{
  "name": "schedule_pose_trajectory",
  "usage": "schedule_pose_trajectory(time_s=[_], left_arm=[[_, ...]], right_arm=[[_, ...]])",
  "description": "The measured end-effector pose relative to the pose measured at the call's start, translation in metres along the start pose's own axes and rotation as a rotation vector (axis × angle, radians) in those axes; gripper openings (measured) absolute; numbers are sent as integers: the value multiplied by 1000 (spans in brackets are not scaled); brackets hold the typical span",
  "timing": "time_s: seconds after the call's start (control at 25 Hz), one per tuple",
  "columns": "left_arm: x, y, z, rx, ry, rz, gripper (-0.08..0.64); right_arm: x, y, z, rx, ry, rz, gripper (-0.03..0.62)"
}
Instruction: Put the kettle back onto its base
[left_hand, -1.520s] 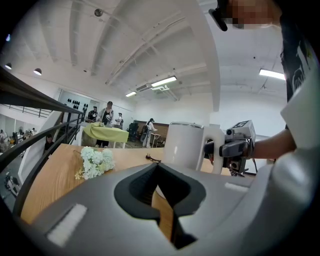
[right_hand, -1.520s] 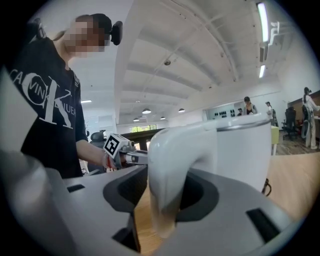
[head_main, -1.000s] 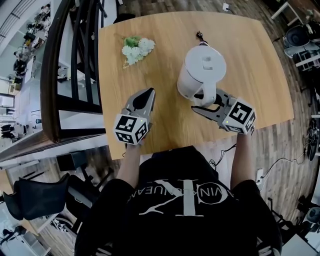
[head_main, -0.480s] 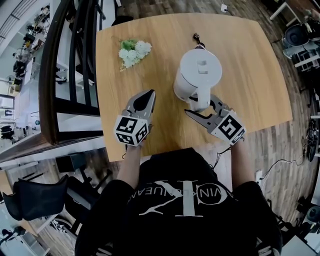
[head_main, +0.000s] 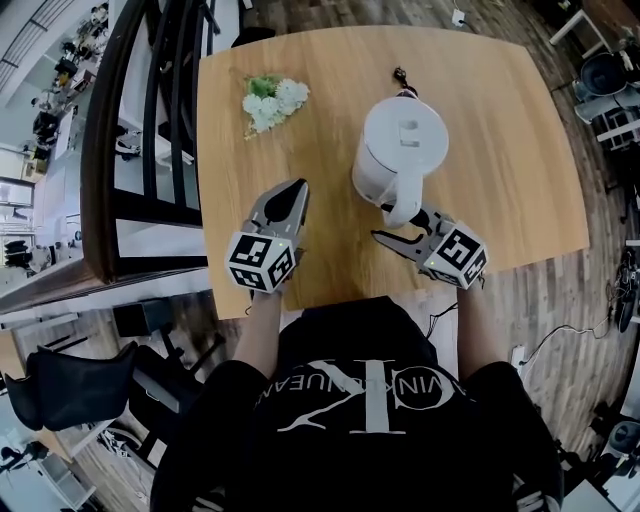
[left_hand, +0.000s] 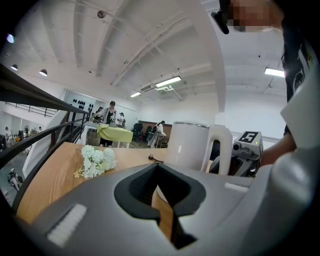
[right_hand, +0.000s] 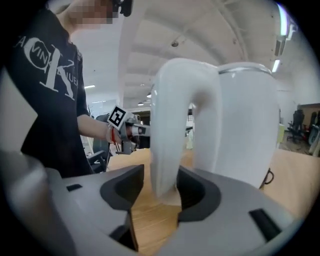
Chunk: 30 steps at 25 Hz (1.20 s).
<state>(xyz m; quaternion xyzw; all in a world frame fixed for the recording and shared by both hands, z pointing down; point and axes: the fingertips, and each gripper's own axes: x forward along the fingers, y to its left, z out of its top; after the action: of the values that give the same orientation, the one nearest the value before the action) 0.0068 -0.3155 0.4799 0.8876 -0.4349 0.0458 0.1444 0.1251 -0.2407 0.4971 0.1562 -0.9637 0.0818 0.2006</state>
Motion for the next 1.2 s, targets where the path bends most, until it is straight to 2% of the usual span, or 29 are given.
schedule_pose_trajectory(time_s=[0.28, 0.52, 0.72, 1.04, 1.2], left_arm=[[0, 2, -2, -2, 7, 1, 3], [0, -1, 0, 5, 3, -28, 3], [-3, -5, 3, 17, -6, -66, 3], [-16, -12, 9, 39, -21, -120, 3], [-26, -11, 11, 47, -30, -135, 3]], right_arm=[[-23, -16, 3, 54, -74, -113, 193], [-38, -13, 5, 72, -88, -176, 195], [-53, -10, 10, 111, -135, -268, 193], [-68, -3, 15, 126, -158, -477, 72], [-73, 5, 16, 136, -160, -555, 57]])
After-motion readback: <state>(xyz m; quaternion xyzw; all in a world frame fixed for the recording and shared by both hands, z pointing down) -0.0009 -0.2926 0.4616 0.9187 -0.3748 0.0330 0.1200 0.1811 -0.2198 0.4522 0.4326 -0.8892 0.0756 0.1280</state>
